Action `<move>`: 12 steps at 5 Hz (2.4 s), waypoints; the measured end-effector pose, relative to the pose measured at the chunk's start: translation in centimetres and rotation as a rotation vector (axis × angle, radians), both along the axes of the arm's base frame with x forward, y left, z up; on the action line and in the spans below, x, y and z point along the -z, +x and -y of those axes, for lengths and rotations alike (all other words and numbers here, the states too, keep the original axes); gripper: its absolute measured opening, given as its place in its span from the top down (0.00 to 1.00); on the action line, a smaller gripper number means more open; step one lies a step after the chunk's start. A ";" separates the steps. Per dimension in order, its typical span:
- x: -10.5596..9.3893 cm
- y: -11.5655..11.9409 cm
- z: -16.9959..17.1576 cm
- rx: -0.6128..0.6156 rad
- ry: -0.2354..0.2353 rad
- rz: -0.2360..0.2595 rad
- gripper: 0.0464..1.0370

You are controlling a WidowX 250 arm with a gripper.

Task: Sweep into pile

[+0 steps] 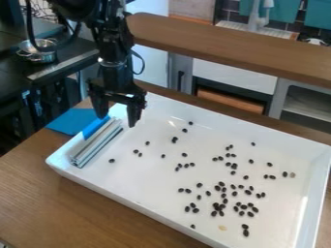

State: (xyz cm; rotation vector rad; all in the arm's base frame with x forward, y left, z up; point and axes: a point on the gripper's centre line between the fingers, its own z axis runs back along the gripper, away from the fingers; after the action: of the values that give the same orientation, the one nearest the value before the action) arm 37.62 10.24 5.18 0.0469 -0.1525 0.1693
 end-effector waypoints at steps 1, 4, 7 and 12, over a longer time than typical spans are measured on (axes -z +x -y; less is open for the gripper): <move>1.5 -0.4 0.1 -0.002 -0.011 -0.040 0.04; 1.7 -0.1 -0.3 0.029 0.023 -0.019 0.04; 3.5 -0.2 -1.9 0.012 0.058 -0.019 0.04; 5.1 -0.7 -2.5 -0.008 0.056 -0.072 0.65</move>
State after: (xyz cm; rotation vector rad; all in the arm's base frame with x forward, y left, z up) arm 36.93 12.74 0.12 0.1097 -0.0850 0.1709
